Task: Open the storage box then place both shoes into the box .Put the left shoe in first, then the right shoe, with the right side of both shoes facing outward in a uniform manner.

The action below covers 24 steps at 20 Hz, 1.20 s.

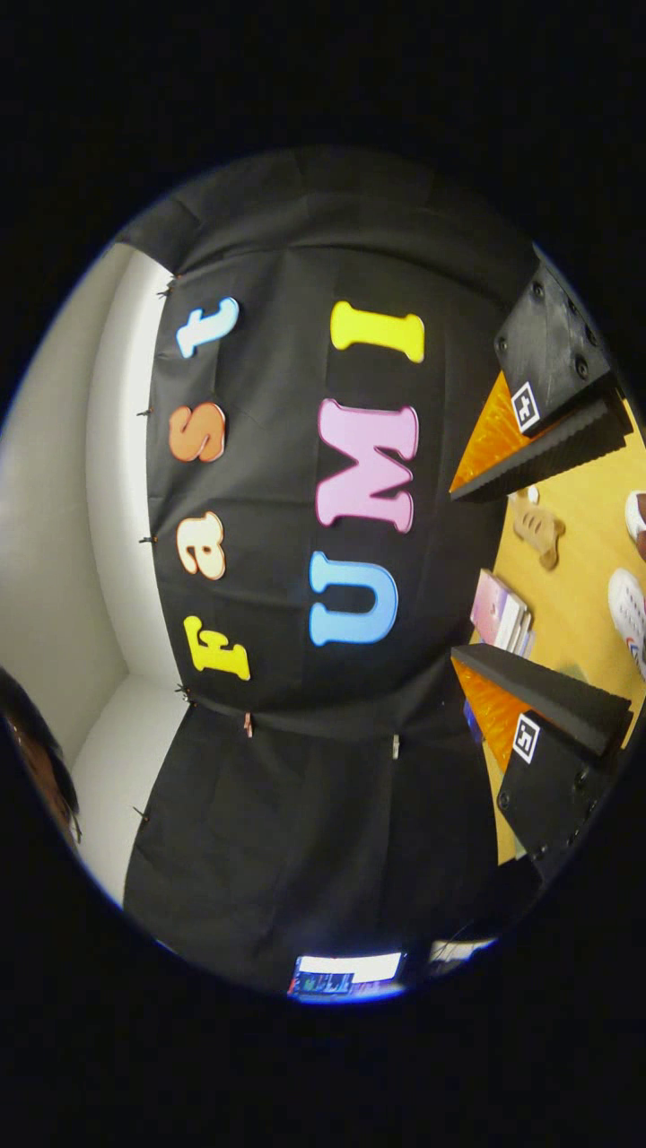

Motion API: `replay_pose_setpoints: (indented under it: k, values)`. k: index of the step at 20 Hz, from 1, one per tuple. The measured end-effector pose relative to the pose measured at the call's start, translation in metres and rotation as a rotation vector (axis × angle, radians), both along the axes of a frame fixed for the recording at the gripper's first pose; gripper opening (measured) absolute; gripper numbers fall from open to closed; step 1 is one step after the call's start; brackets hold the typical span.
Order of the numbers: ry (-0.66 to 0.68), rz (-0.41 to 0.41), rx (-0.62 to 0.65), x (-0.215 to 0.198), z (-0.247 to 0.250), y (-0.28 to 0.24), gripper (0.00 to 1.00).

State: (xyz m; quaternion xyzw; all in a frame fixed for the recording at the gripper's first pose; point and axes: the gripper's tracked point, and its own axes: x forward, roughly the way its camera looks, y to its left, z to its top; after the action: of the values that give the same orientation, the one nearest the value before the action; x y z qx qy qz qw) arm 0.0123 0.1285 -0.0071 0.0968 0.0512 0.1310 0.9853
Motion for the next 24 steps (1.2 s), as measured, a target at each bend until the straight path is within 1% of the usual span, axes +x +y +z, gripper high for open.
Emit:
replay_pose_setpoints:
  k: [3,6,8,10,12,15,18,20,24]
  values:
    - [0.117,0.103,0.165,0.000,-0.019,0.036,0.97]
    - [0.308,0.197,0.353,-0.008,-0.050,0.069,0.98]
    - [0.452,0.263,0.512,-0.013,-0.071,0.091,0.98]
    - [0.565,0.341,0.675,-0.016,-0.097,0.117,0.98]
    - [0.655,0.413,0.775,-0.022,-0.125,0.137,0.98]
    - [0.809,0.523,0.881,-0.036,-0.165,0.168,0.98]
    - [0.964,0.601,0.917,-0.045,-0.200,0.199,0.97]
    - [1.048,0.641,0.945,-0.043,-0.219,0.220,0.97]
    - [1.140,0.694,1.015,-0.046,-0.247,0.234,0.97]
